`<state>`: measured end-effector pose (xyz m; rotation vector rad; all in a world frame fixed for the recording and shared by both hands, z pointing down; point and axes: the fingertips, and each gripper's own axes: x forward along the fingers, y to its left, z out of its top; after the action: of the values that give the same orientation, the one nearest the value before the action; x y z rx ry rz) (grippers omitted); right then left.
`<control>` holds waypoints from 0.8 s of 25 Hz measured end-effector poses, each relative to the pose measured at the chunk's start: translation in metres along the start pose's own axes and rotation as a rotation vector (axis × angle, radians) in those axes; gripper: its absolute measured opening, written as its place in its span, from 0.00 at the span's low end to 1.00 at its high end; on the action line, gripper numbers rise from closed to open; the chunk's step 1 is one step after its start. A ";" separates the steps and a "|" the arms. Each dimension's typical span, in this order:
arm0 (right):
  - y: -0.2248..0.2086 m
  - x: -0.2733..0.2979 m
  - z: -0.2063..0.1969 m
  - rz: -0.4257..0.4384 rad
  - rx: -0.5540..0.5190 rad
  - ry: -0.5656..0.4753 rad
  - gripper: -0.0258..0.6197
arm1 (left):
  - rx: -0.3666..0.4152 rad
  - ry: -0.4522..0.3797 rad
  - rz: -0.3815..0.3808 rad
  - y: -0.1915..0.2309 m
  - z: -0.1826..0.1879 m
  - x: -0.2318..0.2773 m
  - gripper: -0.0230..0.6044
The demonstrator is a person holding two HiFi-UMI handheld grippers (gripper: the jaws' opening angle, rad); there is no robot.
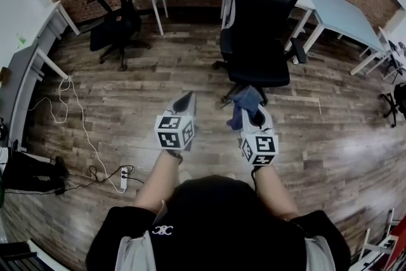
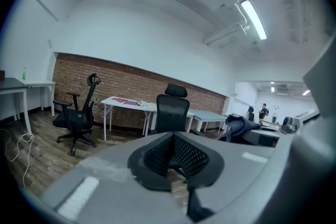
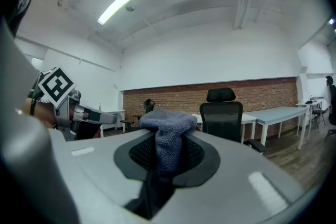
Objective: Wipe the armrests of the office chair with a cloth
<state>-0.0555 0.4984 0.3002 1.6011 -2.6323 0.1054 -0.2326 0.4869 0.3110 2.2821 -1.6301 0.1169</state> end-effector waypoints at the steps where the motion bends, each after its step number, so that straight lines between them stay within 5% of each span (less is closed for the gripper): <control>1: 0.002 0.000 -0.001 0.001 -0.003 0.001 0.15 | -0.001 0.000 0.006 0.003 -0.001 -0.001 0.05; 20: 0.047 0.024 -0.008 -0.022 -0.024 0.029 0.15 | -0.023 0.026 -0.017 0.050 -0.010 -0.013 0.05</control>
<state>-0.1080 0.4998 0.3090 1.6083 -2.5841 0.0952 -0.2820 0.4869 0.3278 2.2678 -1.5907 0.1225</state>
